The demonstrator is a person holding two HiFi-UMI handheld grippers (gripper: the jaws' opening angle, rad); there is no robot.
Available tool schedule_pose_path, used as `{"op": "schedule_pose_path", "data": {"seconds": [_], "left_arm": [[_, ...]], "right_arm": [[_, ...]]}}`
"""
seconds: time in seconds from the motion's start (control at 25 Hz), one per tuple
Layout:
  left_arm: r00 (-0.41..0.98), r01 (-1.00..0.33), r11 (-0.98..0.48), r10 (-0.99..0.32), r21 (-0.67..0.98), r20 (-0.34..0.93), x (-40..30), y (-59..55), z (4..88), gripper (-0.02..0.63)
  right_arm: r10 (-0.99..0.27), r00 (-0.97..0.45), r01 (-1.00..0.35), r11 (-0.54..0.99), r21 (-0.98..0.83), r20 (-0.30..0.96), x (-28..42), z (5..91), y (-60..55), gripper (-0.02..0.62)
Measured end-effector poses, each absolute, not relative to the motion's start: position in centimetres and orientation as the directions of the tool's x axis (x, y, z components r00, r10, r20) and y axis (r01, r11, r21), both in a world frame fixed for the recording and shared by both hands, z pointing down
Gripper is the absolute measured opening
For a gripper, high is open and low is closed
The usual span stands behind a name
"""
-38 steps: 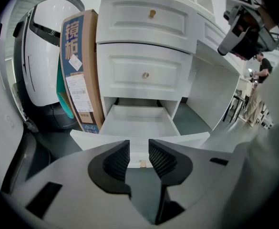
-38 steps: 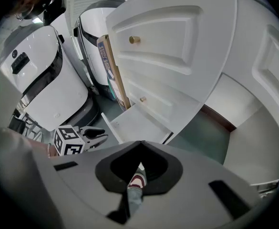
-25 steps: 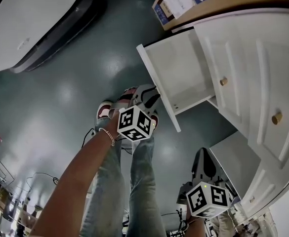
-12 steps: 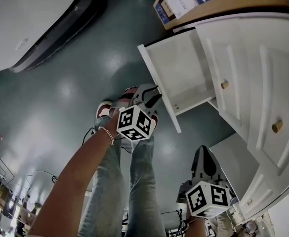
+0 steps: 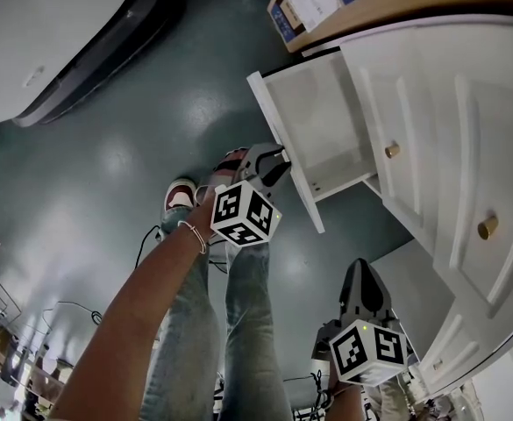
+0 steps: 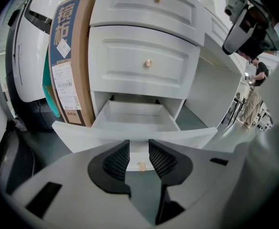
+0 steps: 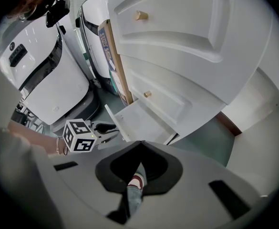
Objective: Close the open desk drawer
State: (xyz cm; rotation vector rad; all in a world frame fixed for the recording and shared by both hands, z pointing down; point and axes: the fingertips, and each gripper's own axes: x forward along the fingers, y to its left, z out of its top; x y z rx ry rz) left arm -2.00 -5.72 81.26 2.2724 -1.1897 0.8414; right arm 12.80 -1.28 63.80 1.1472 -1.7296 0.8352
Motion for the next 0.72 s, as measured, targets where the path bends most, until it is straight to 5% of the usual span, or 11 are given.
{"op": "schedule_pose_path", "data": {"seconds": [0.72], "left_arm": [[0.414, -0.869, -0.484, -0.593, 0.105, 0.691, 1.8, -12.2, 81.2, 0.127]], "right_arm": [[-0.336, -0.205, -0.927, 0.369, -0.072, 0.92, 15.0, 64.2, -3.6, 0.006]]}}
